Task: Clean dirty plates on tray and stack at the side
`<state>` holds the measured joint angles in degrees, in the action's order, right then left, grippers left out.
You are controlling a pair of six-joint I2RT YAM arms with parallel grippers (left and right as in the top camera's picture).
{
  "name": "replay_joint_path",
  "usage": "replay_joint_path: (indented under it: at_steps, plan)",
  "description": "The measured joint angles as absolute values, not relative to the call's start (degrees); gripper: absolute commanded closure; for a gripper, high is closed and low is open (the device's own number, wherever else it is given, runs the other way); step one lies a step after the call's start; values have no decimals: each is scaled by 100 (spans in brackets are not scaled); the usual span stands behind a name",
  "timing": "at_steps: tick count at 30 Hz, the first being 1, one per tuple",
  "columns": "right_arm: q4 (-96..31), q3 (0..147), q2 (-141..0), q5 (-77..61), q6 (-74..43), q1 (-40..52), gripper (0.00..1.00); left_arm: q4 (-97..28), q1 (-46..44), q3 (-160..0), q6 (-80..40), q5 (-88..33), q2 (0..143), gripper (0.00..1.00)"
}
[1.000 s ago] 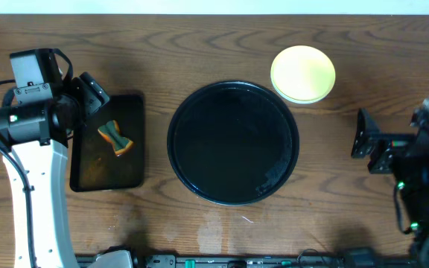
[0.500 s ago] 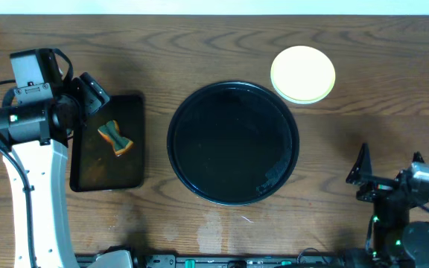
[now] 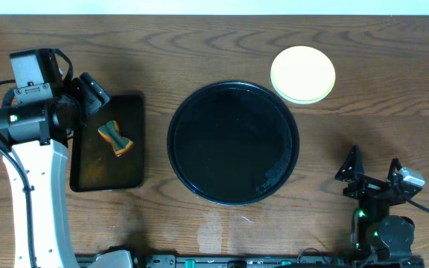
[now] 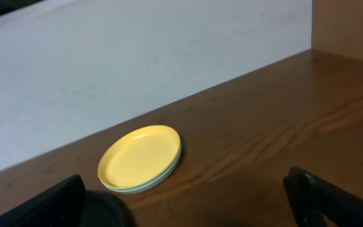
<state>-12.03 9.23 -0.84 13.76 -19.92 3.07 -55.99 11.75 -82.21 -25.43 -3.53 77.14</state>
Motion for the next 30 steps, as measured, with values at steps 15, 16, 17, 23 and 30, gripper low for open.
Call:
replay_joint_path:
  at_steps: [15,16,17,23,30]
  plan:
    - [-250,38,-67,1396,-2248,307,1,-5599,1175,-8221,-2543,-353,7714,14]
    - [-250,38,-64,1396,-2204,307,1,-5599,1175,-8221,-2545,-353,7714,14]
    - [-250,38,-64,1396,-2110,307,1,-5599,1175,-8221,-2543,-355,7714,15]
    - [-252,38,-64,1396,-1229,307,1,-5599,1175,-8221,-2543,-355,7714,14]
    - [-252,38,-64,1396,-836,307,1,-5599,1175,-8221,-2545,-353,7714,14]
